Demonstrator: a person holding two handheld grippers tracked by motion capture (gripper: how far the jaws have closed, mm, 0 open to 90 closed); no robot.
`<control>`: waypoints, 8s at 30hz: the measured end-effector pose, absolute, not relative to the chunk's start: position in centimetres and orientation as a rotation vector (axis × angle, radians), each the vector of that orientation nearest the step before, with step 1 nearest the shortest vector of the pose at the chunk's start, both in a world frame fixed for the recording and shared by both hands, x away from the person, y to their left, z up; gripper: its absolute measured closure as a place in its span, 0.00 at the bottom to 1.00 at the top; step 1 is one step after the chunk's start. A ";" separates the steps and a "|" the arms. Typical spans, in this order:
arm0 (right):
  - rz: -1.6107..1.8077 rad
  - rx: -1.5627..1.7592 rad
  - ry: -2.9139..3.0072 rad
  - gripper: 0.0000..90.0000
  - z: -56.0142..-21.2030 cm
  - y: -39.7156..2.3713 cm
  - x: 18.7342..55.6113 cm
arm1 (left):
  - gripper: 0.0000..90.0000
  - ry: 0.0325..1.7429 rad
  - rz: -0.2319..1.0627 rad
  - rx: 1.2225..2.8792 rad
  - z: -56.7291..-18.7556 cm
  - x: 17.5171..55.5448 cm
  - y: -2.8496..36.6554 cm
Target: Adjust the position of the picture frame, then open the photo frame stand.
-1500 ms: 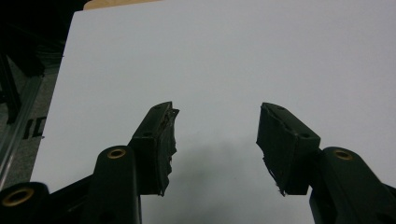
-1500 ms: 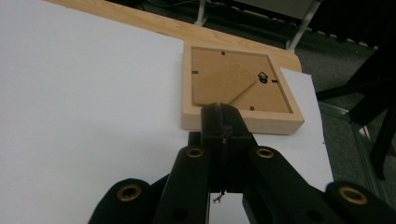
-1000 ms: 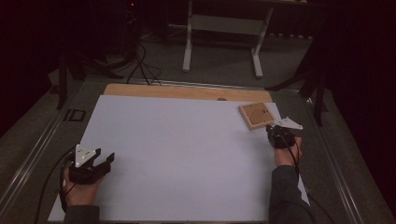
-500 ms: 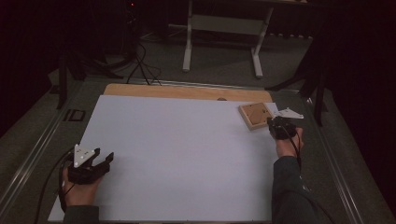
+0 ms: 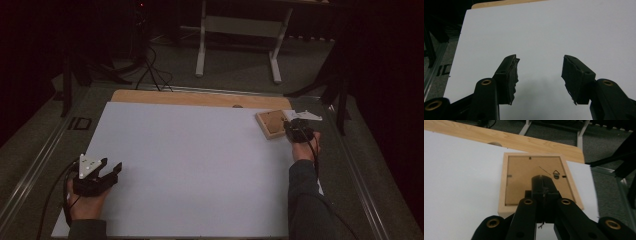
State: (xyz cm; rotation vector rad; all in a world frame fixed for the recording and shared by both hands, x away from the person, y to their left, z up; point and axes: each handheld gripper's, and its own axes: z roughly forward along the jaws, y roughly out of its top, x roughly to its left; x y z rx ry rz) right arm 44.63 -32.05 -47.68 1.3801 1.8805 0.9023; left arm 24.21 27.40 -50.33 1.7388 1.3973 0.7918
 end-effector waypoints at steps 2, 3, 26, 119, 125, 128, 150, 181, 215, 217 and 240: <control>0.899 1.394 1.888 1.00 -48.1 -31.8 45.1 | 0.51 1.397 0.793 1.741 -50.3 24.3 27.4; 0.895 1.399 1.890 1.00 -48.3 -31.7 45.3 | 0.51 1.399 0.793 1.738 -50.3 24.3 27.4; 0.791 1.543 1.919 1.00 -50.9 -31.6 48.1 | 0.51 1.450 0.783 1.655 -50.5 24.0 28.8; 0.936 1.085 2.303 1.00 -51.0 -17.1 34.5 | 0.51 1.370 0.817 1.717 -49.9 24.3 27.1; 0.957 1.035 2.335 1.00 -51.1 -15.6 33.8 | 0.51 1.370 0.812 1.720 -50.0 24.4 27.1; 0.963 1.014 2.349 1.00 -51.1 -14.9 33.5 | 0.51 1.370 0.808 1.728 -50.1 24.5 27.1; 1.061 0.877 2.445 1.00 -51.2 -10.9 30.6 | 0.51 1.250 0.764 1.840 -50.3 24.7 23.4; 0.912 1.216 2.270 1.00 -52.2 -17.6 32.5 | 0.51 1.182 0.717 1.851 -50.0 24.3 21.9; 0.942 1.101 2.326 1.00 -52.9 -13.1 34.6 | 0.51 1.141 0.640 1.891 -50.4 24.6 20.3; 0.958 1.102 2.314 1.00 -52.5 -13.4 34.6 | 0.51 1.145 0.640 1.886 -50.4 24.6 20.3; 1.111 0.952 2.374 0.99 -50.8 -13.5 30.9 | 0.52 1.127 0.624 1.886 -50.3 24.3 20.4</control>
